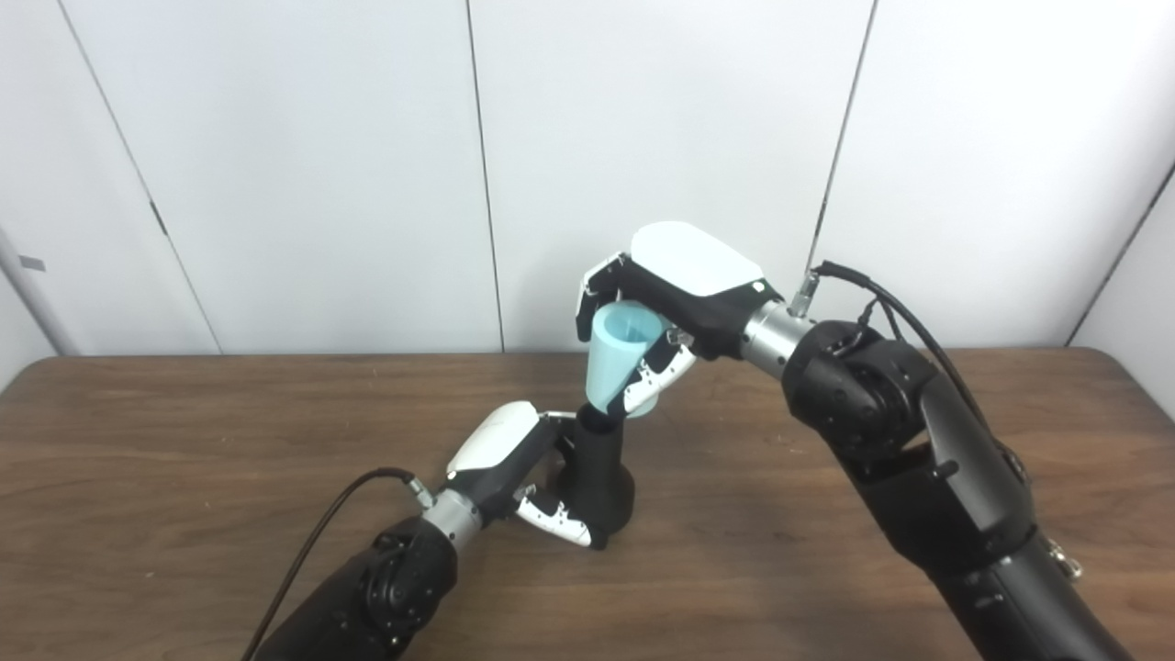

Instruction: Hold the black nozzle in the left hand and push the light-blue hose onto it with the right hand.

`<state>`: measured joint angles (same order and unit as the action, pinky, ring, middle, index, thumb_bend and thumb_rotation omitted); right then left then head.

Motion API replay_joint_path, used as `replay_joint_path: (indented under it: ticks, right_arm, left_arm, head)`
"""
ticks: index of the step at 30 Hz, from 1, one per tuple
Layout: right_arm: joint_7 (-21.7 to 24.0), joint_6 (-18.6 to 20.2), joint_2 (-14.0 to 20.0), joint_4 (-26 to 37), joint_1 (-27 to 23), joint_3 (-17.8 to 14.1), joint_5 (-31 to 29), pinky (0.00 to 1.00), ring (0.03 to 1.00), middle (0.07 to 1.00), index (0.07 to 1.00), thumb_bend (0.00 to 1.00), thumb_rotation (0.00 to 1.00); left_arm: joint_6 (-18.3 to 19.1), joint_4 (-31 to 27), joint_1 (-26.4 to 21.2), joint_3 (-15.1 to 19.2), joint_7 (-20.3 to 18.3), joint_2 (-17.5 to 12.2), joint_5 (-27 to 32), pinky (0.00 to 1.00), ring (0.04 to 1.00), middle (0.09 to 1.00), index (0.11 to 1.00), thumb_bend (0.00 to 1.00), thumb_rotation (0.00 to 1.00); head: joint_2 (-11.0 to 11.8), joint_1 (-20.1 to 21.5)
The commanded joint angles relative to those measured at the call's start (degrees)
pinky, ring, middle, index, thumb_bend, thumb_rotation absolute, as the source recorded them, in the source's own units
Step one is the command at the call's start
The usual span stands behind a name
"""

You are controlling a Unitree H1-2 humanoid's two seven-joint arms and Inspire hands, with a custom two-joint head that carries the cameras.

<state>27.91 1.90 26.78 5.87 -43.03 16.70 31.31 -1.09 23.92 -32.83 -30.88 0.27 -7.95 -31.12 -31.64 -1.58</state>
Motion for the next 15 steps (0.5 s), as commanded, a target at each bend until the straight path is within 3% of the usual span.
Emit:
replay_joint_path:
  ticks: [1,15]
  right_arm:
    - [-0.31,0.59,-0.35,1.29,-2.49,-0.79,0.24,0.34,0.437,0.514,0.500,0.50,0.00]
    - [0.84,1.79,-3.17,1.86,-1.02,0.43,1.22,0.35,0.430,0.510,0.496,0.50,0.00]
  left_arm:
    - [3.05,2.85,3.27,-3.19,-6.53,0.40,-1.96,0.85,0.556,0.477,0.491,0.53,0.00]
    - [3.15,3.07,2.96,-3.24,-6.59,0.27,-2.11,0.85,0.563,0.478,0.491,0.53,0.00]
  head:
    - [-0.20,0.01]
    - [-0.75,0.39]
